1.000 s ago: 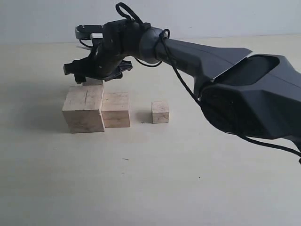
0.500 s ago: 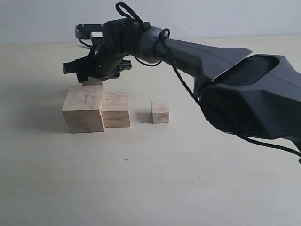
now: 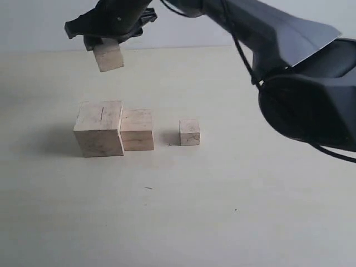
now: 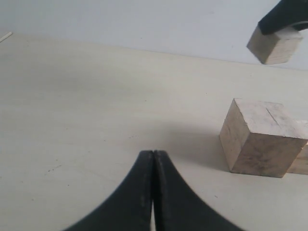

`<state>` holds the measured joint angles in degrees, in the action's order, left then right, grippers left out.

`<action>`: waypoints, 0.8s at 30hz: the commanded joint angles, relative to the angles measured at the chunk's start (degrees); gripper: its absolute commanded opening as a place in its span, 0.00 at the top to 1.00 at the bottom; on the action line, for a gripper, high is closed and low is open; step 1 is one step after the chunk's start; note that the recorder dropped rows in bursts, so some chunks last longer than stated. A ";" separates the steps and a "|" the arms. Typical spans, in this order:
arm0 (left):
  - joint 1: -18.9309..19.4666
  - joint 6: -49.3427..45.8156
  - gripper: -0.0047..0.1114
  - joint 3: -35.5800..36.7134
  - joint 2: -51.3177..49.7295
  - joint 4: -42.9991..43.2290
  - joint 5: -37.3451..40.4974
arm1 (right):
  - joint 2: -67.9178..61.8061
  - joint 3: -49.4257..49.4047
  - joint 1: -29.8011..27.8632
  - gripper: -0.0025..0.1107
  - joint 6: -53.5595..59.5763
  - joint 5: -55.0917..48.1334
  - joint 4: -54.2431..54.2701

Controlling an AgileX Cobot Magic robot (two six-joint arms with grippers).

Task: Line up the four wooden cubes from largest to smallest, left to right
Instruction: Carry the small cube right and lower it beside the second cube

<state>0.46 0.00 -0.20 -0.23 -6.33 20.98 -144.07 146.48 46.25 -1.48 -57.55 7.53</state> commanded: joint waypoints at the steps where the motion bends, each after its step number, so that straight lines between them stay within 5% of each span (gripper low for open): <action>1: -0.36 0.00 0.96 0.20 0.23 0.07 -0.37 | 4.59 0.56 -4.18 0.98 10.20 -10.15 3.38; 7: -0.36 0.00 0.96 0.20 0.23 0.07 -0.37 | 8.90 0.40 -9.73 0.98 21.39 -12.42 14.37; 16: -0.36 0.00 0.96 0.20 0.23 0.07 -0.37 | 15.25 -9.77 -15.99 0.98 31.03 -12.42 15.61; 24: -0.36 0.00 0.96 0.20 0.23 0.07 -0.37 | 17.73 -25.70 -16.42 0.98 56.71 -12.42 24.68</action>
<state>0.46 0.00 -0.20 -0.23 -6.33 20.98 -127.57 125.54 29.87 45.33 -69.94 28.39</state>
